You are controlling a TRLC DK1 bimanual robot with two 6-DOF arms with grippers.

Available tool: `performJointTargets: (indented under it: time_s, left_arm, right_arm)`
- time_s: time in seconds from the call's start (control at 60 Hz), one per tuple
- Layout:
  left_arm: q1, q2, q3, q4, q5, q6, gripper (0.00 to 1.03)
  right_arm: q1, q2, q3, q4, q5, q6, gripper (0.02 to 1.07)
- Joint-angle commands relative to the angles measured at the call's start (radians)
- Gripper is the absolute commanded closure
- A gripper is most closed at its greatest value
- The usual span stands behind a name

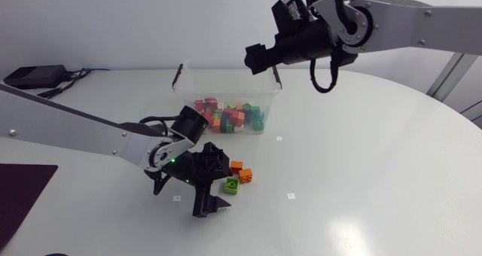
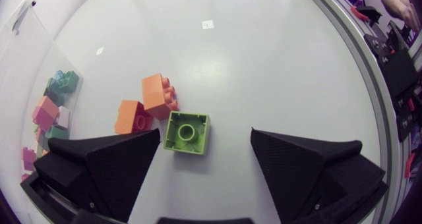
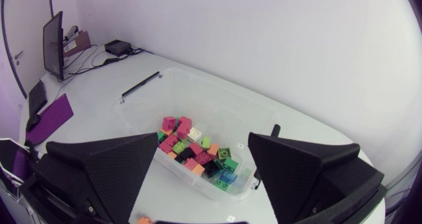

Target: Place the duplo bricks in the container

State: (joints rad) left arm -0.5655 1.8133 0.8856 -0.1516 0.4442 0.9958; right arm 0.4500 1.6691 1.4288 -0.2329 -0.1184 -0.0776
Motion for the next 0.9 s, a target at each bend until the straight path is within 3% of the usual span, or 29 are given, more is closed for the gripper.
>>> performJointTargets:
  time_s: [0.0, 0.15, 0.45, 0.7, 0.883]
  left_arm:
    - [-0.007, 0.055, 0.039, -0.005, 0.002, 0.026, 0.09]
    - [-0.004, 0.077, 0.058, -0.006, 0.002, 0.017, 0.18]
    - [-0.001, 0.095, 0.061, -0.012, 0.002, 0.006, 0.74]
    - [0.009, 0.077, 0.036, -0.049, 0.004, 0.009, 0.76]
    - [0.059, -0.017, -0.016, -0.075, 0.004, 0.021, 0.76]
  right_arm:
    - [0.009, -0.049, -0.090, -0.002, 0.000, 0.018, 0.07]
    - [0.026, -0.115, -0.203, -0.037, -0.009, 0.025, 0.07]
    - [0.070, -0.144, -0.311, -0.106, -0.010, 0.050, 0.07]
    - [0.139, -0.094, -0.350, -0.169, 0.057, 0.111, 0.07]
    - [0.184, -0.016, -0.347, -0.192, 0.080, 0.159, 0.07]
